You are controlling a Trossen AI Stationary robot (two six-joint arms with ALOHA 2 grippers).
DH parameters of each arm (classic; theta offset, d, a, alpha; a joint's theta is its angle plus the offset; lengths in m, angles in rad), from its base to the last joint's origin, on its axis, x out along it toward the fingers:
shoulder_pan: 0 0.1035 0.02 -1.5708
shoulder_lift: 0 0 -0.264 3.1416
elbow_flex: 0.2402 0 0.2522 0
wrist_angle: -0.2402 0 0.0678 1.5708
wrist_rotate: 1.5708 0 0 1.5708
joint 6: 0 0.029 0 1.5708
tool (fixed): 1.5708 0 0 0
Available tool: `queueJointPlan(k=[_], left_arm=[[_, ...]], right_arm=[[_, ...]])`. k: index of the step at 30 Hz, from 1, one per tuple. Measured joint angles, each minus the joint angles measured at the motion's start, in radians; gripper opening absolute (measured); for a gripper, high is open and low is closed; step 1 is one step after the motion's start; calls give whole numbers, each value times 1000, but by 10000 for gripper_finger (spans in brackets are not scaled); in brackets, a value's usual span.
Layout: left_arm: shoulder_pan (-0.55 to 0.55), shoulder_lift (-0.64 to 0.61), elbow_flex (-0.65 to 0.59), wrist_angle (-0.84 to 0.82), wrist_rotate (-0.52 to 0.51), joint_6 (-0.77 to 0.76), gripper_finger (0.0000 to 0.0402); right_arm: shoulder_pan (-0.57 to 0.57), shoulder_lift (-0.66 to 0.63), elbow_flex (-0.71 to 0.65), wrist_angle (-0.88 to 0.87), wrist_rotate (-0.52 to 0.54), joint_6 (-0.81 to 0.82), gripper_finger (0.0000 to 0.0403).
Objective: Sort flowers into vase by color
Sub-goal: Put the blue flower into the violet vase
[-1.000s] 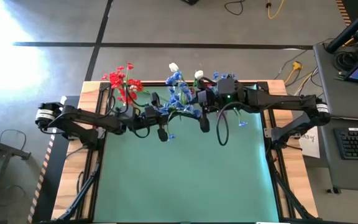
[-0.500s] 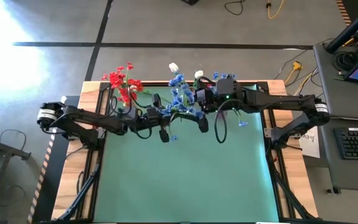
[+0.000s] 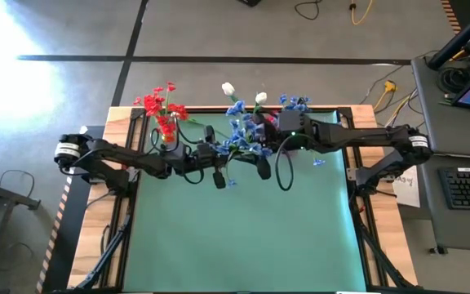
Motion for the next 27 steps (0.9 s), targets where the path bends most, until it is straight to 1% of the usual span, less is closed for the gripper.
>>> queueJointPlan(k=[7,14,17,19,21,24,27], left_arm=[[0,-2,0,0,0,-15,0],[0,-3,0,5,11,-59,3],[0,-4,0,0,19,-63,3],[0,-4,0,-7,40,-64,2],[0,-4,0,-10,34,-71,5],[0,-5,0,-21,23,-75,22],[0,-6,0,-28,24,-79,51]], right_arm=[[0,42,0,24,18,-12,169],[0,44,0,25,15,-18,106],[0,40,0,24,15,-16,96],[0,38,0,18,15,-9,95],[0,35,0,22,30,-3,93],[-1,35,0,23,34,-5,90],[-1,35,0,26,36,-13,77]])
